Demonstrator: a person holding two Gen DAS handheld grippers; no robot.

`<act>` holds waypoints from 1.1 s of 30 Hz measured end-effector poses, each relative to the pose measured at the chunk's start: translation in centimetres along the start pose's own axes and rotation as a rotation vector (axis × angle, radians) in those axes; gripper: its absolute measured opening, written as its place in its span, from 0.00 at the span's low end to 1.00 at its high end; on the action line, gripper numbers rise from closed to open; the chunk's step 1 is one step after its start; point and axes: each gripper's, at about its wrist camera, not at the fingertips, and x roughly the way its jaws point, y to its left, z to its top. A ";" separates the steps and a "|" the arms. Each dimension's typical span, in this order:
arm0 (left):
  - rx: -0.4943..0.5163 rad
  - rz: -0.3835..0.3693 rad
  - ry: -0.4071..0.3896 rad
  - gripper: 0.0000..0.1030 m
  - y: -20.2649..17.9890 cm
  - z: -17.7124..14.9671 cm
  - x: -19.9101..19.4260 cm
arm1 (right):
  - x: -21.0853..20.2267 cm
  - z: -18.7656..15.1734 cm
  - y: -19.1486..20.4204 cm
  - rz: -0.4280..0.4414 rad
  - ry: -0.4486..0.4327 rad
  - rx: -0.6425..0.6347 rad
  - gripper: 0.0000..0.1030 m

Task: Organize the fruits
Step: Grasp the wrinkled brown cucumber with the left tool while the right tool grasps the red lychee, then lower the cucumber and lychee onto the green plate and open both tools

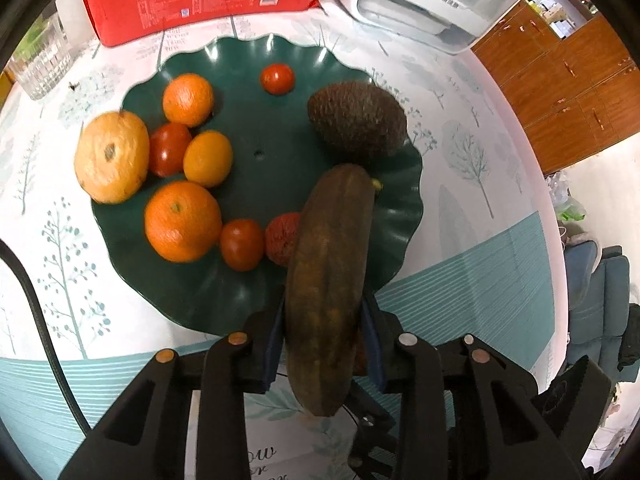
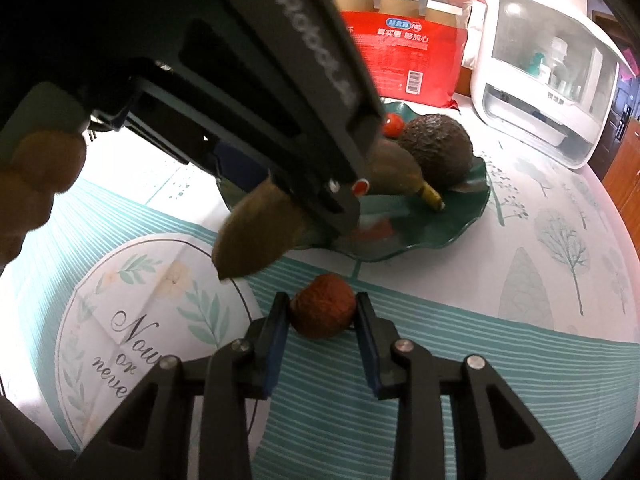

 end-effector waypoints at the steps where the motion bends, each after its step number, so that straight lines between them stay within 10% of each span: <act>1: 0.001 0.003 -0.006 0.32 0.1 0.2 -0.2 | -0.3 0.1 -0.2 0.001 -0.004 0.003 0.32; 33: -0.110 -0.006 -0.140 0.36 5.6 4.6 -2.8 | 0.6 6.4 -5.3 -0.069 -0.080 0.084 0.32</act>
